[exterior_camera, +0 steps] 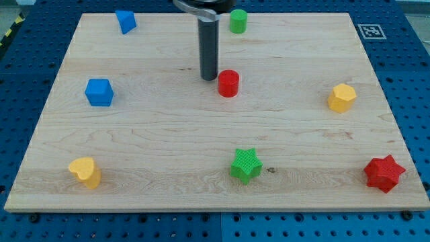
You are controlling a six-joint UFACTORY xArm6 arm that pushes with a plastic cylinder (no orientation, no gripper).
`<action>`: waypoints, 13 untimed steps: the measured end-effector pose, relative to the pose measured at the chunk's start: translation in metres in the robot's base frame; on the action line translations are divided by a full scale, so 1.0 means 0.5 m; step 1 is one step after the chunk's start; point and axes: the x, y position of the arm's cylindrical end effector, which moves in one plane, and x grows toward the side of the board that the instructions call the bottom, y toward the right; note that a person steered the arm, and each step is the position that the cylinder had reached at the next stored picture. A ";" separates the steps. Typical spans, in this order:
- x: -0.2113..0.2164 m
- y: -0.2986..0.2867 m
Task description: Move the blue triangle to the green circle
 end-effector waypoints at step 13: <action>-0.309 -0.270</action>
